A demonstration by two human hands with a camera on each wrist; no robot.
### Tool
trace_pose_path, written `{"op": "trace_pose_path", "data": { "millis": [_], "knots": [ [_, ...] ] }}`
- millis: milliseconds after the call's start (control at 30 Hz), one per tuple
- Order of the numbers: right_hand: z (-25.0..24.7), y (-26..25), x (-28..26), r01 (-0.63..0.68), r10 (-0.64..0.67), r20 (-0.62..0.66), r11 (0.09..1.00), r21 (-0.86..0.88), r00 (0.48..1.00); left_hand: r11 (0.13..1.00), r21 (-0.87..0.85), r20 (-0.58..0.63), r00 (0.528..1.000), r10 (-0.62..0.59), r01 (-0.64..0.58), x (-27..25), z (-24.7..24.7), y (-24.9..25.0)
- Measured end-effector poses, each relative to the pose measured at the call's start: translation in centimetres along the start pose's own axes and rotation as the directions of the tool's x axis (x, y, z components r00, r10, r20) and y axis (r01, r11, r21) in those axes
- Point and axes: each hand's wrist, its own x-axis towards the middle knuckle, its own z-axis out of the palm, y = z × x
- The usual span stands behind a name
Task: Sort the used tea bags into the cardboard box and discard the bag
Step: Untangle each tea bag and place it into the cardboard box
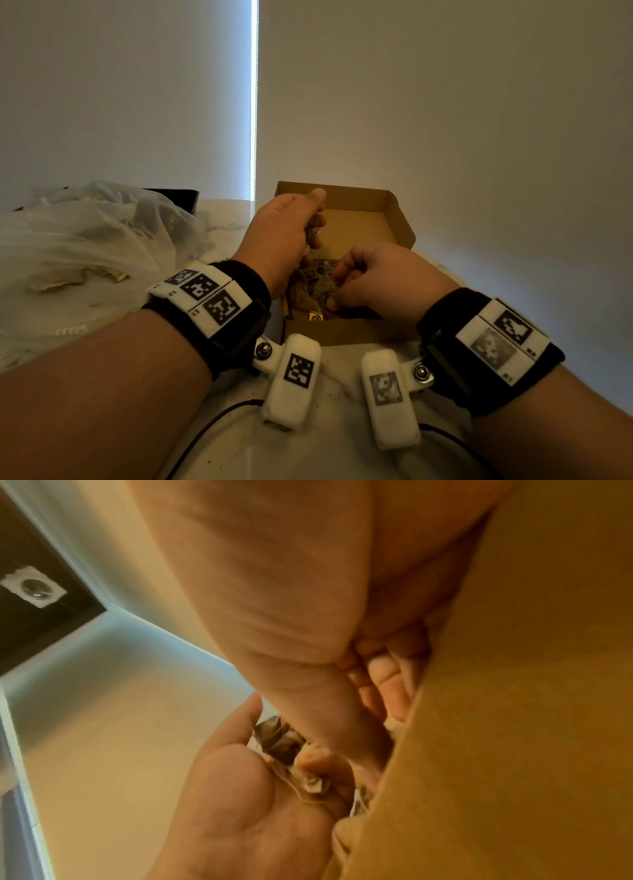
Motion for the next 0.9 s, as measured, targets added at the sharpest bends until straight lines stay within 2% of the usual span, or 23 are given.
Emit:
{"op": "trace_pose_path", "data": {
  "millis": [100,200,367,500,733,833,900],
  "knots": [
    [-0.7,0.5,-0.3,0.049,-0.038,-0.088,0.99,0.131,0.995,0.94,-0.312,0.044,0.99,-0.131,0.138,-0.1,0.2,0.9],
    [-0.7,0.8,-0.1,0.136,-0.088,-0.231,0.97,0.2,0.969,0.871,-0.435,0.101,0.974,-0.202,0.226,-0.3,0.3,1.2],
    [-0.2,0.6,-0.1,0.34,-0.197,-0.407,0.886,0.317,0.892,0.874,-0.398,0.107,0.96,-0.259,0.28,-0.5,0.6,0.7],
    [0.4,0.1,-0.2,0.455,-0.301,-0.408,0.816,0.358,0.862,0.927,-0.258,0.13,0.96,-0.247,0.273,-0.4,1.1,0.4],
    [1.0,0.0,0.1,0.443,-0.317,-0.374,0.836,0.325,0.872,0.957,-0.179,0.243,0.953,-0.182,0.229,-0.5,1.4,-0.2],
    [1.0,0.1,0.1,0.439,-0.277,-0.433,0.834,0.334,0.858,0.949,-0.231,0.286,0.947,-0.145,0.215,-0.5,1.3,-0.2],
    [0.8,0.3,0.2,0.455,-0.242,-0.506,0.816,0.355,0.828,0.943,-0.264,0.249,0.959,-0.135,0.201,-0.3,1.1,-0.2]
  ]
}}
